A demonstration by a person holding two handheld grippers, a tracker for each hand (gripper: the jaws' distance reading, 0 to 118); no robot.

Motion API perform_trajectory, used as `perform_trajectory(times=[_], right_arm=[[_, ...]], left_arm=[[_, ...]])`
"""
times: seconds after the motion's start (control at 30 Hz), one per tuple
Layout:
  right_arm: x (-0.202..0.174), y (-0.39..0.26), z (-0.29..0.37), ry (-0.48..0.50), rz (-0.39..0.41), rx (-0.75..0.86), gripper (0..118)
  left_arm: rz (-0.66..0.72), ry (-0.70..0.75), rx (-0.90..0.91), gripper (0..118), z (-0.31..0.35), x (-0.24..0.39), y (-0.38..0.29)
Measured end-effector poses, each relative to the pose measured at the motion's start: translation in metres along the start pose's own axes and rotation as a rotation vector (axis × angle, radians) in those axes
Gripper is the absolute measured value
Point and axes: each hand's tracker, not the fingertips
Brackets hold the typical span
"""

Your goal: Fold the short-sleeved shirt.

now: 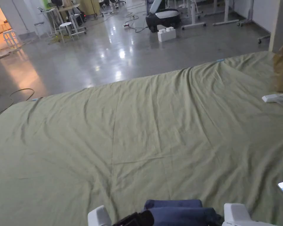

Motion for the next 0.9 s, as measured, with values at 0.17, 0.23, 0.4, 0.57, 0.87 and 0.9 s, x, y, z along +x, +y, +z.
perform_trajectory(times=[0.17,0.23,0.4,0.57,0.87,0.9], right_arm=[[0.022,0.007,-0.010,0.113,-0.166,-0.047,0],[0.028,0.004,-0.014,0.120,-0.129,-0.051,0],[0.037,-0.001,-0.014,0.161,-0.186,-0.051,0],[0.035,-0.004,-0.013,0.164,-0.196,-0.039,0],[0.021,-0.023,0.053,0.376,-0.273,0.182,0],[0.021,-0.027,0.057,0.380,-0.282,0.177,0]], left_arm=[[0.065,-0.008,-0.051,112,-0.018,-0.044,0.010],[0.085,-0.074,-0.104,112,-0.042,-0.055,0.008],[0.191,-0.150,-0.287,74,-0.109,-0.067,-0.011],[0.116,-0.054,-0.240,35,-0.115,-0.053,-0.019],[0.042,0.013,-0.049,34,0.031,-0.090,0.079],[0.035,0.064,-0.020,34,0.059,-0.108,0.096]])
